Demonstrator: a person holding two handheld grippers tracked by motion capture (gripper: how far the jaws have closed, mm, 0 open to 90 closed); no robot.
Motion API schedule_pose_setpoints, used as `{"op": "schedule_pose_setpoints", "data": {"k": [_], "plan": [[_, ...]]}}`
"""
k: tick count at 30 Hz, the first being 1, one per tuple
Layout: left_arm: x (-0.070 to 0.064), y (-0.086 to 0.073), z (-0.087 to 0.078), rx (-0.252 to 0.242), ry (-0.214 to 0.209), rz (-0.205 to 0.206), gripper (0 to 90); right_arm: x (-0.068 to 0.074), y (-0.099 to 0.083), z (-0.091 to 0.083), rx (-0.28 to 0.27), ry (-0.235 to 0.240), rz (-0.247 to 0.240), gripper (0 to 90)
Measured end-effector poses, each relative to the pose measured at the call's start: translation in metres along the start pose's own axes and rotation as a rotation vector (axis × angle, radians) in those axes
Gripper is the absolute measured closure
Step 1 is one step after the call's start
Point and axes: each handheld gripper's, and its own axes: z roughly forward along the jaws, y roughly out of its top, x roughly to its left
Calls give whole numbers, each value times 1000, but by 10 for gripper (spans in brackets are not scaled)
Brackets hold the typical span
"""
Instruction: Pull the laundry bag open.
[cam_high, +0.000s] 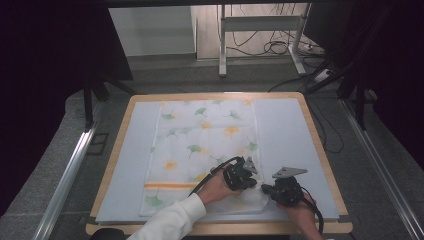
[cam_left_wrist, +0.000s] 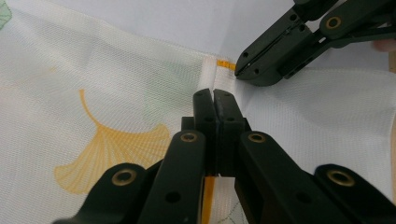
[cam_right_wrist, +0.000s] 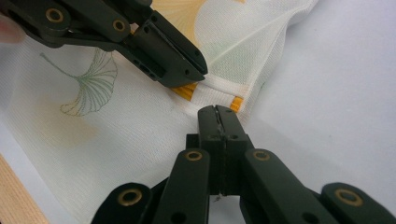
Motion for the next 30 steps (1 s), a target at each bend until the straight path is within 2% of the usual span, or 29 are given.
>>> {"op": "schedule_pose_setpoints", "data": {"k": [5, 9, 10, 12, 14, 21, 30], "plan": [[3, 2, 2, -6, 1, 5, 900, -3, 2, 0, 1, 14, 12, 897], [5, 4, 4, -12, -3, 5, 900, -5, 8, 2, -23, -3, 27, 897], [6, 4, 4, -1, 1, 24, 900, -6, 10, 4, -22, -7, 33, 897], [5, 5, 5, -6, 10, 17, 899, -8, 12, 6, -28, -9, 48, 896], [3, 5, 5, -6, 19, 27, 899, -9, 15, 8, -19, -15, 65, 897], [-4, 6, 4, 16, 62, 74, 900, -9, 14, 9, -13, -12, 81, 898], [-1, -1, -1, 16, 43, 56, 900, -11, 12, 9, -24, 2, 90, 899]]}}
